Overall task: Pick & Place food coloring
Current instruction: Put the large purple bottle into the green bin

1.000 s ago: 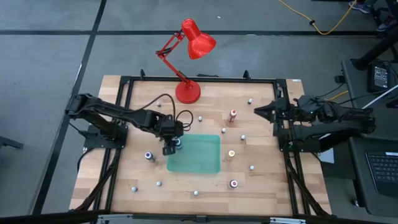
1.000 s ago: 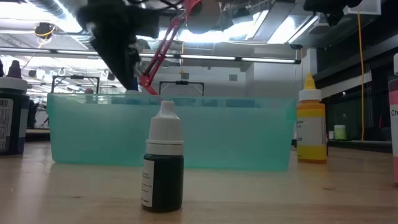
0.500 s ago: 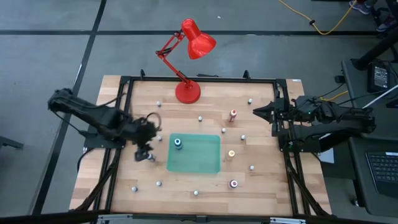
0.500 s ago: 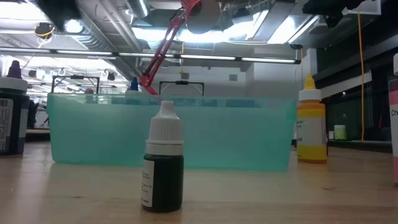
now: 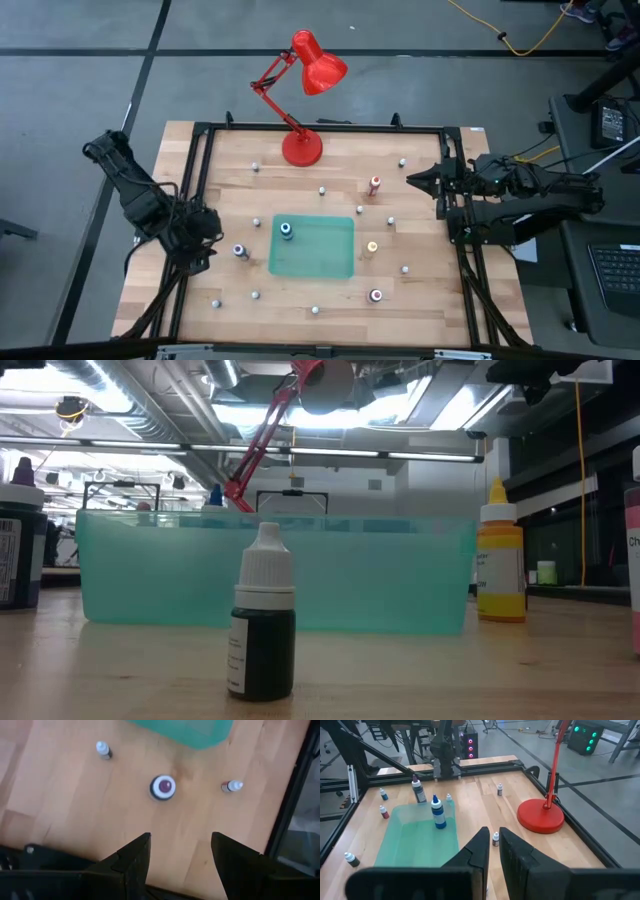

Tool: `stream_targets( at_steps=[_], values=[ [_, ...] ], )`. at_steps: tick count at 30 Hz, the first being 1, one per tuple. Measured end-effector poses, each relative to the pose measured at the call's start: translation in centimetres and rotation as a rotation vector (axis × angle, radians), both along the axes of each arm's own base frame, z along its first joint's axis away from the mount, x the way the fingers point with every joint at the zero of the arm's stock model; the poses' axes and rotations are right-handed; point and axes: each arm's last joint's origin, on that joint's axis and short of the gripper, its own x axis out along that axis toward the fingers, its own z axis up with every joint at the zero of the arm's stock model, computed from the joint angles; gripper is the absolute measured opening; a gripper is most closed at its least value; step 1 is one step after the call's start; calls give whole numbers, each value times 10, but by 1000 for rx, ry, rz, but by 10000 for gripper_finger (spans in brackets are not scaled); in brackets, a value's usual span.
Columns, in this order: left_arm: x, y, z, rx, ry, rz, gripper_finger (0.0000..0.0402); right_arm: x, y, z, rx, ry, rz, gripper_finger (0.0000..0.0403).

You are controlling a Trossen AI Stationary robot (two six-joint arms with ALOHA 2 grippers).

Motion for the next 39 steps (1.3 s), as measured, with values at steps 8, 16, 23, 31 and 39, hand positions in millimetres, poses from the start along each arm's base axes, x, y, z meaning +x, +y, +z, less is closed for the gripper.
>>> stream_targets(
  at_steps=[8,16,23,31,39],
  values=[
    [-8,-5,-9,57,-45,43,203,0,0,0,0,0,0,46],
    [-5,-5,-56,126,-72,156,224,0,0,0,21,-3,-7,46],
    [7,-12,-94,17,-140,168,273,0,0,0,19,-2,-7,46],
    [20,-3,-127,36,-176,211,278,0,0,0,15,0,-6,46],
    [27,1,-135,-2,-160,174,270,0,0,-1,14,9,-5,46]
  ],
)
